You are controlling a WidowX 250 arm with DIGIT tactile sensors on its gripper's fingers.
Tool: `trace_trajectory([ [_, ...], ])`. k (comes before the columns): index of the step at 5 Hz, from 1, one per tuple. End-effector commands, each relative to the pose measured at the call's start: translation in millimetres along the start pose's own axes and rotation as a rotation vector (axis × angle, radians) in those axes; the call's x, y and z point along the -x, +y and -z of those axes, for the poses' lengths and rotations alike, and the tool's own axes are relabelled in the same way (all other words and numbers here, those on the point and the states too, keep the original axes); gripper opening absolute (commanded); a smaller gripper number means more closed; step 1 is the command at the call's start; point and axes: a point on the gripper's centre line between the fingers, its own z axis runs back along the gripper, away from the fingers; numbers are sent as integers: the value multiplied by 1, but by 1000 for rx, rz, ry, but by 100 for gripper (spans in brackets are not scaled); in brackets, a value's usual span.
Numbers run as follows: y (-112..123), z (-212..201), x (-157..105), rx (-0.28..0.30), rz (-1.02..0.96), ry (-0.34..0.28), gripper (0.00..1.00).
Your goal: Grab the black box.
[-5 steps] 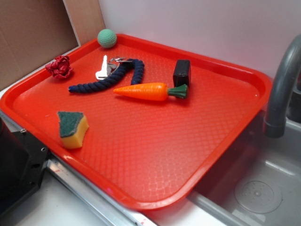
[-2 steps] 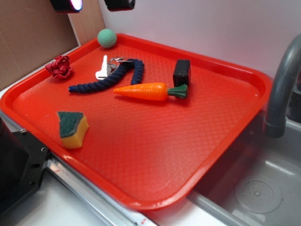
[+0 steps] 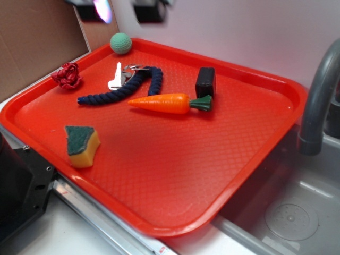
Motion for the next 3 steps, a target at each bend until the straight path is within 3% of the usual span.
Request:
trace_trajectory([
  [1,-50,30,-22,53,35,-40,100],
  [3,-57,37,-38,116,11,-33,100],
])
